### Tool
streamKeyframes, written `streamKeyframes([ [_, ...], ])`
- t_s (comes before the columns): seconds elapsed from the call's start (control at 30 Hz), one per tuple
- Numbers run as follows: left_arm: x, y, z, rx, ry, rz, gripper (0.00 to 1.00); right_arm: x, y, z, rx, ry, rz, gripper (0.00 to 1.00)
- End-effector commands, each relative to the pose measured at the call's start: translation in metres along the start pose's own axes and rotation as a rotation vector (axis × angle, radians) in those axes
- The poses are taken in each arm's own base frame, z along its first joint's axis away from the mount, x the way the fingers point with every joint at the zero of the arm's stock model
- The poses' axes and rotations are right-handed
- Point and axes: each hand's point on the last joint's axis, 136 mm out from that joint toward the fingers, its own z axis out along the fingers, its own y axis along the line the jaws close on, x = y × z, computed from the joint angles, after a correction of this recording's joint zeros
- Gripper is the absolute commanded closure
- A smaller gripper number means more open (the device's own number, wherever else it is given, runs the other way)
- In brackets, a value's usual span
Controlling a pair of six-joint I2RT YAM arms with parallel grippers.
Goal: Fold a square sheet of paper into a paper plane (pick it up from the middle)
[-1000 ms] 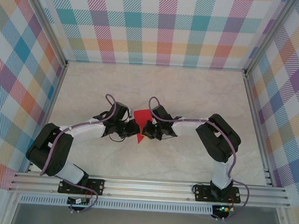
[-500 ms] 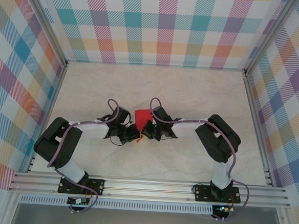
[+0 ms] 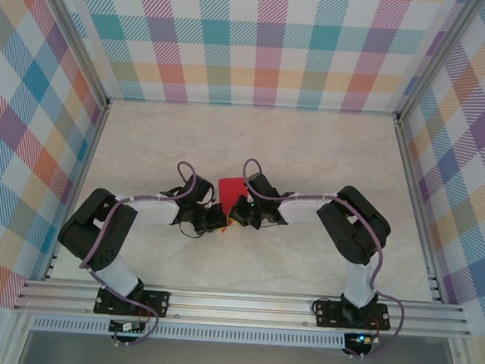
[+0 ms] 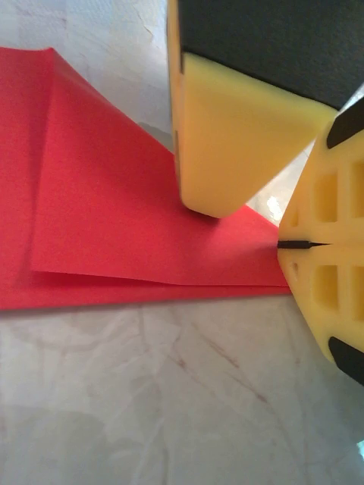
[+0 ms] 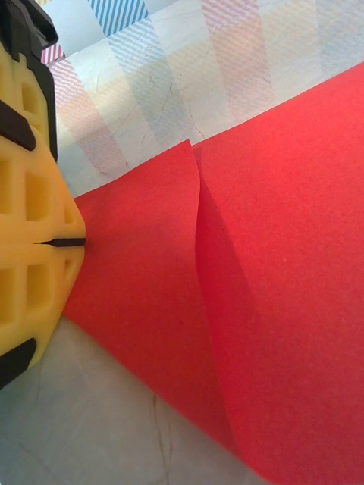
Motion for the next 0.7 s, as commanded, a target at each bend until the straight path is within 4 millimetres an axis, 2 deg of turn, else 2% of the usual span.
streamKeyframes([
  [0.0,0.049,0.031,-0.003,-0.113,0.152,-0.011,0.95,0.004,-0.030,0.002,0.106,-0.011,0.039,0.97],
  [0.13,0.058,0.033,-0.008,-0.104,0.171,-0.011,0.95,0.004,-0.032,0.003,0.112,-0.011,0.039,0.97],
  [0.23,0.063,0.045,-0.011,-0.161,0.177,-0.016,0.95,0.004,-0.033,0.004,0.116,-0.009,0.040,0.97],
  [0.33,0.061,0.044,-0.011,-0.162,0.166,-0.015,0.95,0.005,-0.034,0.004,0.119,-0.007,0.040,0.97],
  [0.43,0.047,0.026,-0.017,-0.120,0.113,0.007,0.95,0.005,-0.032,0.004,0.113,-0.006,0.037,0.97],
  [0.6,0.005,-0.021,-0.041,-0.003,-0.085,0.058,0.95,0.003,-0.023,0.002,0.082,-0.003,0.024,0.97],
  [0.67,-0.002,-0.027,-0.041,0.017,-0.119,0.059,0.95,0.003,-0.020,0.001,0.070,0.001,0.018,0.97],
])
